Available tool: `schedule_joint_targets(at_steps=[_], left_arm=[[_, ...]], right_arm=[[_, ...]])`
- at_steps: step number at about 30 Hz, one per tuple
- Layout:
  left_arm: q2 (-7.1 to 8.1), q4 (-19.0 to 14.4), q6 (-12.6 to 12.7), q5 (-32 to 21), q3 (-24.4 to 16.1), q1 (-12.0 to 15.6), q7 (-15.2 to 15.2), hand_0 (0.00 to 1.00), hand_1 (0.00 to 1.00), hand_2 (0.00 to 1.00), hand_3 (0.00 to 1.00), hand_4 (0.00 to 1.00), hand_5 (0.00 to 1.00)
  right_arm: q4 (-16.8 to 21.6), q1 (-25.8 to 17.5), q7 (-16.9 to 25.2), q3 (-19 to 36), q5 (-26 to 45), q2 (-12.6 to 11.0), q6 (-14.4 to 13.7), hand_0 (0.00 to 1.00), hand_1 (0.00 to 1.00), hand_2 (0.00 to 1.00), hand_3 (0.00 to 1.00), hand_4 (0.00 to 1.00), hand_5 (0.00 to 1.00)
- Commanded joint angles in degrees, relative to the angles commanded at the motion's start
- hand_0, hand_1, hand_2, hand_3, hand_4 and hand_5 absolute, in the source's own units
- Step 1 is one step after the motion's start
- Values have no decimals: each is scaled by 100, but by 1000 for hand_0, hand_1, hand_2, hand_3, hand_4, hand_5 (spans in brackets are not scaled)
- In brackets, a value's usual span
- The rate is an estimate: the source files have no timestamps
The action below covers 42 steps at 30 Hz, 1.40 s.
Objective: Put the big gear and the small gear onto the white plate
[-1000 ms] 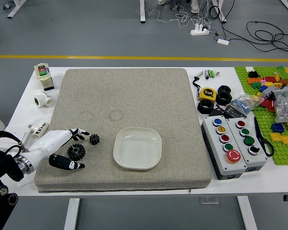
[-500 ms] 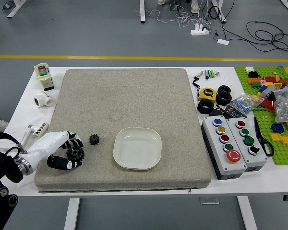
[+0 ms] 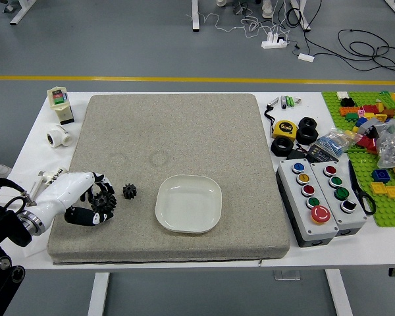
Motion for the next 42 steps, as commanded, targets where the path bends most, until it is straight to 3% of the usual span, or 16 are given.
schedule_joint_targets(at_steps=[5,7,14,17,18,23,24,29,30,41,42], left_arm=[[-34,-250,50,0,240,-176,9,285,334,379,443,2,2],[-58,-297,175,0,545,-370,10,287,330,378,438,2,2],[-241,115,830,0,1894,-1148,-44,289,347,399,457,2,2],[-328,338,979,0,2377,-1408,-42,289,347,399,457,2,2],[-338,364,989,0,2448,-1436,-40,316,436,491,524,363,2],[-467,687,943,0,2701,-1700,-10,316,436,491,524,363,2],[-474,711,928,0,2706,-1719,-9,508,679,826,847,998,301],[-510,843,984,0,2644,-1787,-39,508,679,826,847,998,301],[-514,852,992,0,2632,-1787,-43,576,745,957,935,998,336],[-550,754,1125,0,2208,-1690,11,593,751,998,963,998,370],[-535,712,1088,0,2079,-1660,31,589,740,954,940,998,319]], right_arm=[[0,3,9,-26,39,-6,-2,596,605,693,555,741,685],[0,12,11,-34,62,-8,-5,597,605,693,555,742,683],[0,51,6,-88,125,-10,-18,597,605,693,556,743,684],[0,71,6,-124,166,-11,-25,597,605,693,556,743,684],[0,73,6,-128,171,-12,-25,597,605,693,557,744,683],[0,110,12,-166,215,-21,-30,597,605,693,557,744,683],[0,113,13,-166,218,-22,-30,597,605,692,556,744,684],[0,136,19,-150,194,-31,-23,597,605,692,556,744,684],[0,136,19,-147,190,-31,-22,597,605,693,556,745,684],[0,135,15,-127,181,-24,-29,597,606,693,557,745,684],[0,134,15,-124,173,-25,-27,597,606,693,557,746,684]])
